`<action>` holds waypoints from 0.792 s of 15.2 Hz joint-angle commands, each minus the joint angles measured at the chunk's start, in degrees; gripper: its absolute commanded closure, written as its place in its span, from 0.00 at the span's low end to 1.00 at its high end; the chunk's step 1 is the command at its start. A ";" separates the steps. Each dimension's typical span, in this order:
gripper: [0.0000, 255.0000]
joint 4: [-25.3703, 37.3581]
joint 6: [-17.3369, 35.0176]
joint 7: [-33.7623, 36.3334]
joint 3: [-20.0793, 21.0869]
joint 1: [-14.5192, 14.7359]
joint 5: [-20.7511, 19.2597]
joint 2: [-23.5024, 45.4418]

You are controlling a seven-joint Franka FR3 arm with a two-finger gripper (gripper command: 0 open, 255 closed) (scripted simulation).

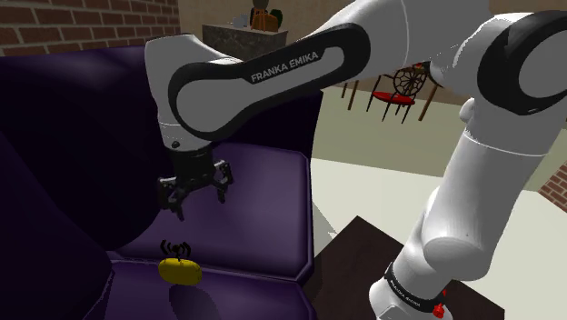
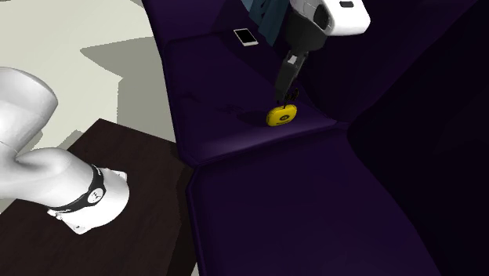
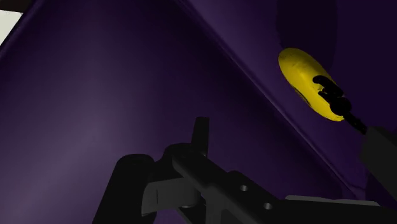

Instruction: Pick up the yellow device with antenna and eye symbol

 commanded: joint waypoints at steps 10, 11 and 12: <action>0.00 11.84 1.62 8.73 0.47 6.09 -6.82 16.80; 0.00 11.48 2.27 8.80 0.38 6.15 -6.99 17.13; 0.00 11.13 2.91 8.88 0.29 6.21 -7.18 17.46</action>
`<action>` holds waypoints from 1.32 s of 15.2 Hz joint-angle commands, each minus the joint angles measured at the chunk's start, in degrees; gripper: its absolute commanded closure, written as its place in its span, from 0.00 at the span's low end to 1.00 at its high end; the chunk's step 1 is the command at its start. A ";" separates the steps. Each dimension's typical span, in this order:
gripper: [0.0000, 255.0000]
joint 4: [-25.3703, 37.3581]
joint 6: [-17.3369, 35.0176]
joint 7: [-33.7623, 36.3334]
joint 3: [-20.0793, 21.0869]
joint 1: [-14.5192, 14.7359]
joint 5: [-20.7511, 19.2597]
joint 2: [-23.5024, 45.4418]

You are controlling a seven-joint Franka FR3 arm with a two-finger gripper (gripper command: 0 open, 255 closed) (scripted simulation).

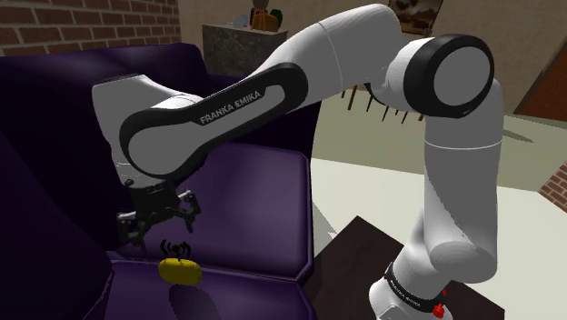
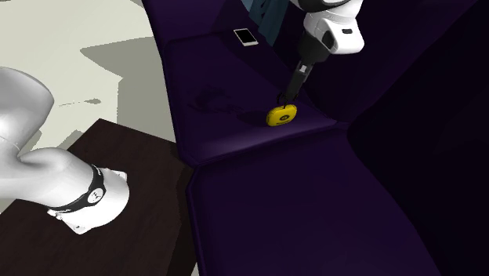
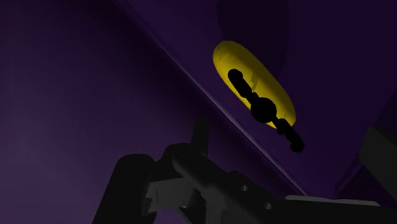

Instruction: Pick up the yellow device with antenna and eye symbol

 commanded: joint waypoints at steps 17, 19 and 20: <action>1.00 0.73 -0.96 -0.06 0.10 -0.02 0.17 -0.29; 1.00 1.51 -2.27 -0.18 0.26 -0.11 0.50 -0.90; 1.00 1.92 -2.93 -0.24 0.33 -0.16 0.66 -1.18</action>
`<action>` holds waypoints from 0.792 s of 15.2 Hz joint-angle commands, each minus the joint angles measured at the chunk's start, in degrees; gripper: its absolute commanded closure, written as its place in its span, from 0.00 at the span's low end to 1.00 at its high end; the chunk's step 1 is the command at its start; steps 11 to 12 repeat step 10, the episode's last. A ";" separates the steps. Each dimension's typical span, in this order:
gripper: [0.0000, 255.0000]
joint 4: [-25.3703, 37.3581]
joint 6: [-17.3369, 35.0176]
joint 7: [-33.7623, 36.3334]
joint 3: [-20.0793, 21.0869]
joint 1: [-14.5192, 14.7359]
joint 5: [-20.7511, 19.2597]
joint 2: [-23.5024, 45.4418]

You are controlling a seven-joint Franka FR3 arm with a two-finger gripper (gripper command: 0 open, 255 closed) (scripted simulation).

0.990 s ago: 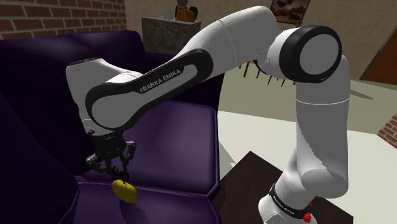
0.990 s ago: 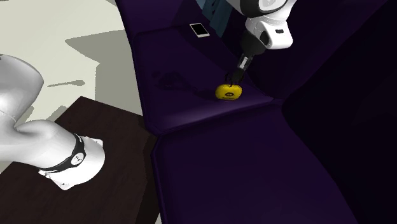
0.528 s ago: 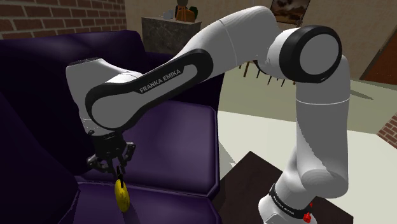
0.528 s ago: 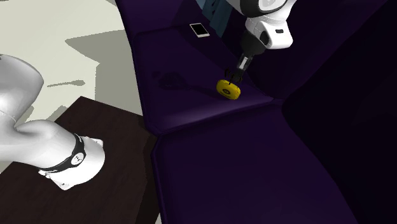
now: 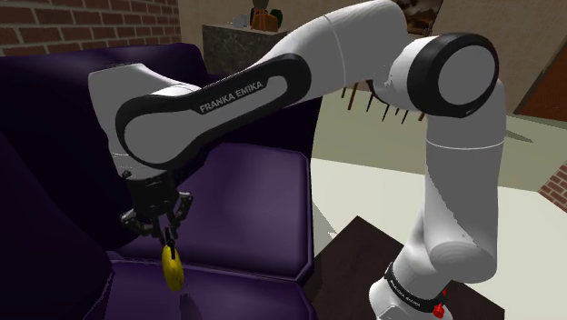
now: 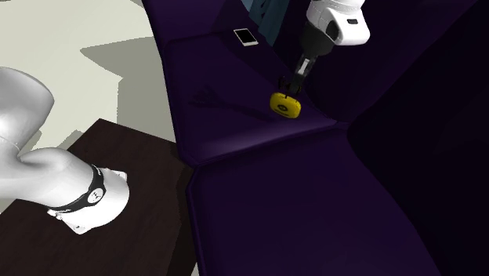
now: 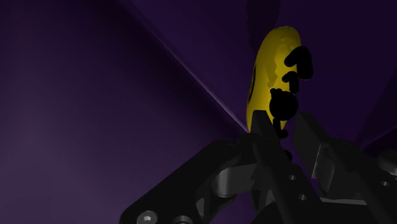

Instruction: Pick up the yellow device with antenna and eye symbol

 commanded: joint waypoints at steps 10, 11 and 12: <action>1.00 4.32 -6.32 -0.31 0.61 -0.20 1.27 -2.29; 1.00 4.32 -6.32 -0.31 0.61 -0.20 1.27 -2.29; 1.00 4.32 -6.32 -0.31 0.61 -0.20 1.27 -2.29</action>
